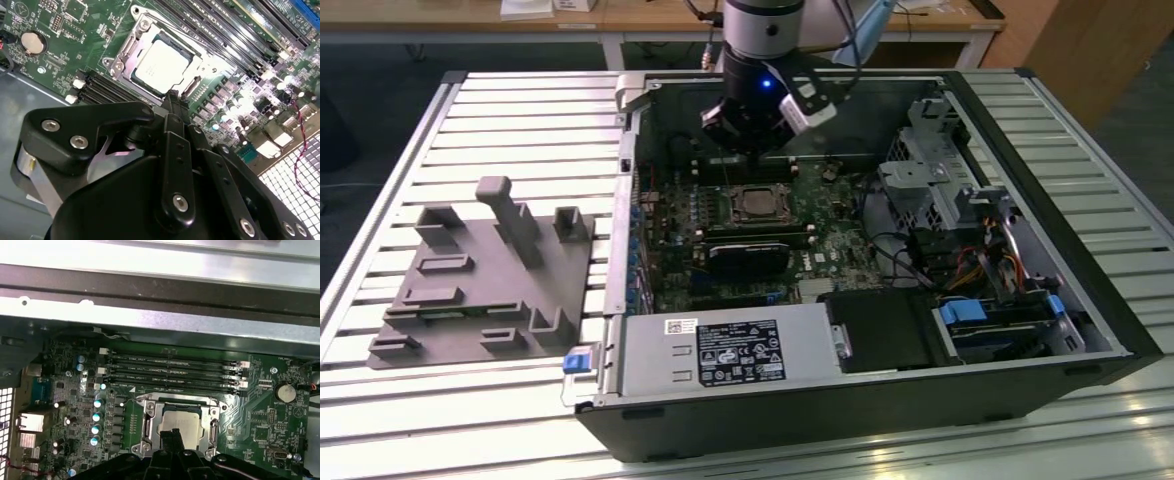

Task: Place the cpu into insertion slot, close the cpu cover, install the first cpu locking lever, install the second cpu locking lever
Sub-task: 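Install the first cpu locking lever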

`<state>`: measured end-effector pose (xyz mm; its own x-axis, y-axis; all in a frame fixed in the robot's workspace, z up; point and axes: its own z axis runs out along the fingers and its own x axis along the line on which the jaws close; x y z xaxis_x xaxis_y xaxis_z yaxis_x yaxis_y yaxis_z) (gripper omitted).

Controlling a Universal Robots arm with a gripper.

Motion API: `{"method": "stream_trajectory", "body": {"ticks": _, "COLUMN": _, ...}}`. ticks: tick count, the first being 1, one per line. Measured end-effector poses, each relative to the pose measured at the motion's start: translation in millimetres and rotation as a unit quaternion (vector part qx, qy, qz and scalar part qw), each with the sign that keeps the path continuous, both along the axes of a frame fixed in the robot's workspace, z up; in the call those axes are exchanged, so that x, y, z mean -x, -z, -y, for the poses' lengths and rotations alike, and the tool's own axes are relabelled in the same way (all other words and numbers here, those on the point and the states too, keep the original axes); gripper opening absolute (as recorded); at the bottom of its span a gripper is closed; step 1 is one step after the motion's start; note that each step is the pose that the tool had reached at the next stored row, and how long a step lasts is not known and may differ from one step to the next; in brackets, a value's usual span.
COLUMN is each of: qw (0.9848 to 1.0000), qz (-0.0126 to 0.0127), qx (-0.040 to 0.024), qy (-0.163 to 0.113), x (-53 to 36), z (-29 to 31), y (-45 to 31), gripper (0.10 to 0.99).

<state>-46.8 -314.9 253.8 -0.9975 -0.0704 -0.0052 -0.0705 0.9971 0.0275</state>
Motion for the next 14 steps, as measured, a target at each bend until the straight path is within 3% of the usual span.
{"method": "stream_trajectory", "body": {"ticks": 14, "qw": 1.0000, "qz": 0.0000, "qx": 0.0000, "qy": 0.000, "x": 23.7, "z": 0.0, "y": 0.1, "gripper": 0.106}}
